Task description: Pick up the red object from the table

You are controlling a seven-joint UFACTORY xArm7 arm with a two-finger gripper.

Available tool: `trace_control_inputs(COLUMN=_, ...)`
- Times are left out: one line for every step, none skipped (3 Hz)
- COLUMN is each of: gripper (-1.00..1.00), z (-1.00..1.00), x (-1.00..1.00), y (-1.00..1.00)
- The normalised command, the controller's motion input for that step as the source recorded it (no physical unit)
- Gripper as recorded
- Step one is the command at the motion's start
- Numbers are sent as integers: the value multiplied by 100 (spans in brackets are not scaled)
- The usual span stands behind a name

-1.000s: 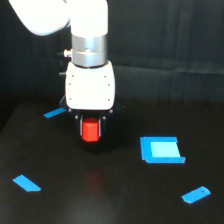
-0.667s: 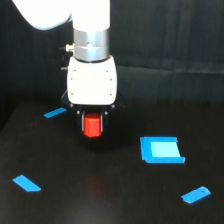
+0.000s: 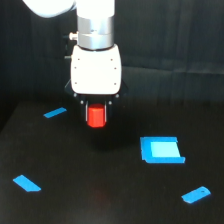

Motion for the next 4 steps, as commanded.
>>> trace_control_inputs(gripper=-100, z=96, x=-1, y=-5)
trace_control_inputs(gripper=-100, z=86, x=2, y=0)
trace_control_inputs(gripper=-100, z=53, x=0, y=5)
trace_control_inputs(gripper=-100, z=21, x=8, y=2)
